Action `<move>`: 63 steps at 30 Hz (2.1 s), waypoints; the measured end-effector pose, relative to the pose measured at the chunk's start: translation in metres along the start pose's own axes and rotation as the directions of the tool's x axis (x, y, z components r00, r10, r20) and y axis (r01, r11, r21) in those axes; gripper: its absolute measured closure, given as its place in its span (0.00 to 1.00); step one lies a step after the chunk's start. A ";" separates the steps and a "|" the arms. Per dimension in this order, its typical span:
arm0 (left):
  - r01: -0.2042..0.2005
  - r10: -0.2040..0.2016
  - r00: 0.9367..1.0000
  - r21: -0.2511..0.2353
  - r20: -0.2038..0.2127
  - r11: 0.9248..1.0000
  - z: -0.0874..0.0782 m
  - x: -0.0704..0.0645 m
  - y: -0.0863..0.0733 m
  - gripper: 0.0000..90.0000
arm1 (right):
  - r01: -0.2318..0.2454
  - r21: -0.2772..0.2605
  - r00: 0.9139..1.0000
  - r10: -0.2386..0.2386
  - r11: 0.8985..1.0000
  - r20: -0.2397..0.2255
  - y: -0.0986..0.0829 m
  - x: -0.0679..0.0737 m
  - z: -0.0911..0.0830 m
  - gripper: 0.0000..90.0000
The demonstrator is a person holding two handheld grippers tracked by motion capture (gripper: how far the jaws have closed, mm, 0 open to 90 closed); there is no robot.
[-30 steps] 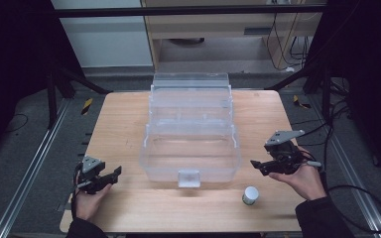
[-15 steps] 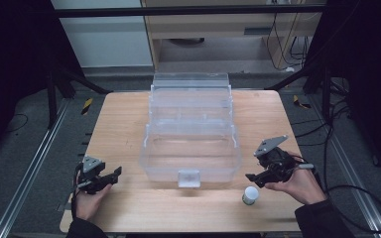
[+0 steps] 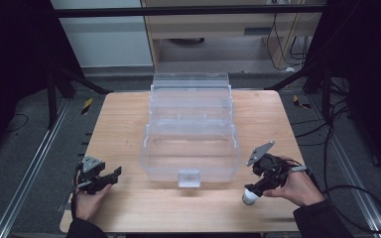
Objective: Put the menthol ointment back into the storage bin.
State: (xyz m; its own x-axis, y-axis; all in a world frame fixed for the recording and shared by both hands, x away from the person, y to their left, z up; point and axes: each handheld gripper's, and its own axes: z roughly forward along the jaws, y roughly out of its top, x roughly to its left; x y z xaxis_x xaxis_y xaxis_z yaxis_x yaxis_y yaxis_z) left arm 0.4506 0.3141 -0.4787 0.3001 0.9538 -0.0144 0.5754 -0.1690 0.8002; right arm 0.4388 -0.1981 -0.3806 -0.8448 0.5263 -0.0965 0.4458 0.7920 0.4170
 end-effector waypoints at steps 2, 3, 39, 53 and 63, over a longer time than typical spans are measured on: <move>0.000 0.000 1.000 0.000 0.000 1.000 0.000 0.000 0.000 0.35 | 0.003 0.015 1.000 -0.003 1.000 -0.010 0.000 0.001 0.002 0.30; -0.002 0.002 1.000 0.001 0.001 1.000 0.000 0.000 0.000 0.35 | -0.005 0.023 1.000 0.005 1.000 -0.015 0.000 0.001 0.003 0.30; -0.004 0.004 1.000 0.005 0.001 1.000 0.001 0.000 0.000 0.35 | 0.097 0.191 0.991 -0.076 0.977 -0.114 -0.009 0.011 0.042 0.41; -0.008 0.008 1.000 0.009 0.001 1.000 0.001 0.000 0.000 0.35 | 0.116 0.245 0.988 -0.086 0.963 -0.131 -0.005 0.009 0.053 0.50; -0.005 0.005 1.000 0.004 0.000 1.000 0.001 0.000 0.000 0.35 | 0.119 0.275 0.987 -0.084 0.954 -0.133 -0.004 0.008 0.058 0.55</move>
State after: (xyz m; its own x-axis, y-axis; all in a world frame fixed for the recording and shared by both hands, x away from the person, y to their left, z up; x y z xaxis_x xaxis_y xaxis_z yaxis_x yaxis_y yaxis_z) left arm 0.4512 0.3136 -0.4793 0.3029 0.9530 -0.0103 0.5767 -0.1747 0.7980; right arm 0.4472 -0.1792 -0.4355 -0.9113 0.4116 -0.0099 0.4064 0.9032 0.1381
